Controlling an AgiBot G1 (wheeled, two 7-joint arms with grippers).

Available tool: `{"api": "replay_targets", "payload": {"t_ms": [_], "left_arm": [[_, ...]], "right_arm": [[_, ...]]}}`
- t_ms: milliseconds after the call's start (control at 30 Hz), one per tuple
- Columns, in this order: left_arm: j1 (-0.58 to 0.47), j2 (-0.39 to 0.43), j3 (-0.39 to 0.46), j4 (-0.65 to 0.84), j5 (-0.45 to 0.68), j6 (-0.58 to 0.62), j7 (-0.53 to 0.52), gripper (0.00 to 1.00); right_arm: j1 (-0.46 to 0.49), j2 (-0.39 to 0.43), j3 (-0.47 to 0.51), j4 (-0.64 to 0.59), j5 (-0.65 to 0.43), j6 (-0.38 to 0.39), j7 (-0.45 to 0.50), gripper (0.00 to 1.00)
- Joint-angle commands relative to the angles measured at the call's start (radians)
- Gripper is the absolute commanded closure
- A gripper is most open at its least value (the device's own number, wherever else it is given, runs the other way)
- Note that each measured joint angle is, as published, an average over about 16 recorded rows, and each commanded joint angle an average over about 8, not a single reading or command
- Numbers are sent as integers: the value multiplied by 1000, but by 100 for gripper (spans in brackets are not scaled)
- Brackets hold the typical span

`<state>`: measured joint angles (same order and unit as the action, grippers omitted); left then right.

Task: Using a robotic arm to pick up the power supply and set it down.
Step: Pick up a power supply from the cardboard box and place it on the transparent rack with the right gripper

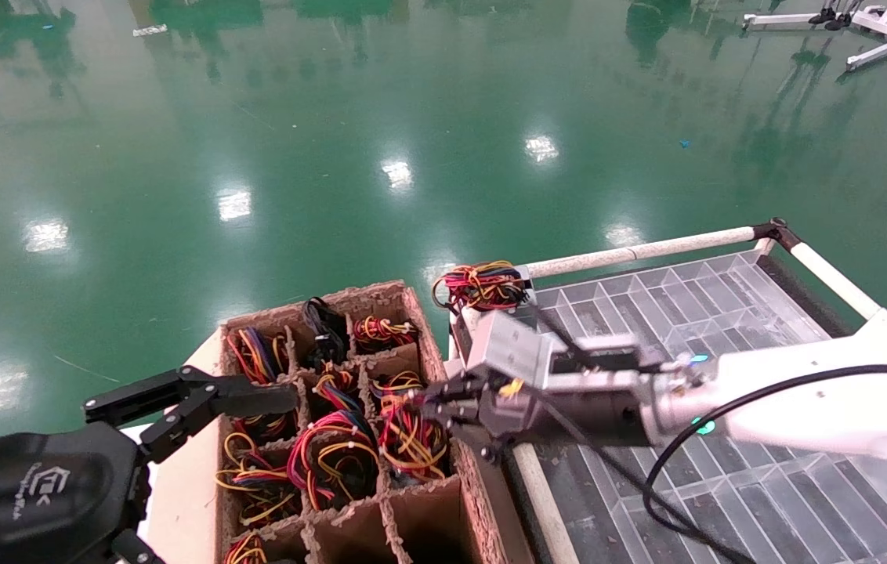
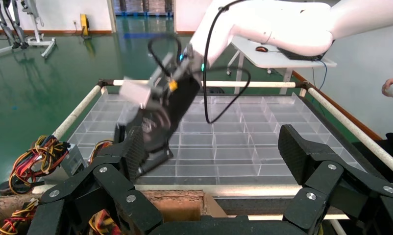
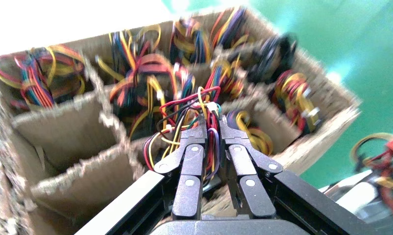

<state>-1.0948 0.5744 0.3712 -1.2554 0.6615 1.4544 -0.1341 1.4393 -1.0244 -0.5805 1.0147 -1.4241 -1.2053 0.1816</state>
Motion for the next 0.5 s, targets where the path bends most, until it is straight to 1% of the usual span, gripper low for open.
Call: {"api": "replay_targets", "payload": {"t_ms": [33, 267, 500], "left_arm": [[0, 0, 0, 0, 0, 0, 0, 0], [0, 0, 0, 0, 0, 0, 0, 0], [0, 0, 0, 0, 0, 0, 0, 0]], "right_arm": [[3, 17, 10, 30, 10, -1, 20, 100], [20, 85, 69, 160, 70, 15, 101, 100], [51, 156, 137, 258, 141, 28, 176, 100]]}}
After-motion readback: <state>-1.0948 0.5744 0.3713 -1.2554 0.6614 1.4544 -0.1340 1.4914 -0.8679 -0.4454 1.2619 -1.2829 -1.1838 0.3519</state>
